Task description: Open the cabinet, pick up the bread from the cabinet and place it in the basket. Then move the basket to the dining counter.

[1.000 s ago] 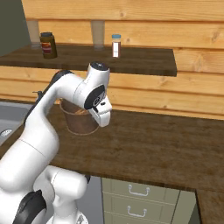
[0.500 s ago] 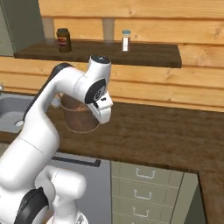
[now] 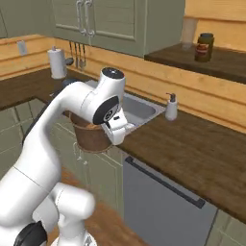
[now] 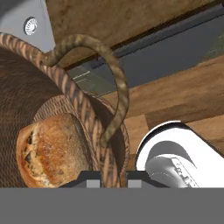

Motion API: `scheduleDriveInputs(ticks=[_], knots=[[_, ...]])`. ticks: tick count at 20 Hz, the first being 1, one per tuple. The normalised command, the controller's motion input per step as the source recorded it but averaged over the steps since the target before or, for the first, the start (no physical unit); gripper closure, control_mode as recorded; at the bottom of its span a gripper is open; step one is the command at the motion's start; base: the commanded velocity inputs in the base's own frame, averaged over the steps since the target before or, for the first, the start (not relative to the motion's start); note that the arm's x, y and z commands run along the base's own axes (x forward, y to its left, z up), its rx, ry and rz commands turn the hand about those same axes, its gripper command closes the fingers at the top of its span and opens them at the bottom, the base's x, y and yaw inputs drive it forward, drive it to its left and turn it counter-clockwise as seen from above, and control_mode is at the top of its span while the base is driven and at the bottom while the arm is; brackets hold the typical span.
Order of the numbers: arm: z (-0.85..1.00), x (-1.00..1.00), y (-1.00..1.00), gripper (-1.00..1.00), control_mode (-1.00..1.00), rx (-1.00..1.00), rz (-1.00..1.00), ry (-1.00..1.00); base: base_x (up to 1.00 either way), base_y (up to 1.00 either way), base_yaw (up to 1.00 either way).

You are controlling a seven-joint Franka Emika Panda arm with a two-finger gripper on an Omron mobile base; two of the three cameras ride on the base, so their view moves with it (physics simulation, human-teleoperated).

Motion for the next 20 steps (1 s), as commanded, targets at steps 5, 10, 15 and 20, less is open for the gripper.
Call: scheduleDriveInputs(ticks=[5,10,15,20], knots=[[0.0,0.0,0.0,1.0,1.0,0.0,0.0,0.0,-0.2,0.13,1.0],[0.0,0.0,0.0,1.0,1.0,0.0,0.0,0.0,-0.15,0.0,1.0],[0.0,0.0,0.0,1.0,1.0,0.0,0.0,0.0,-0.14,0.0,1.0],[0.0,0.0,0.0,1.0,1.0,0.0,0.0,0.0,-0.12,0.01,1.0]])
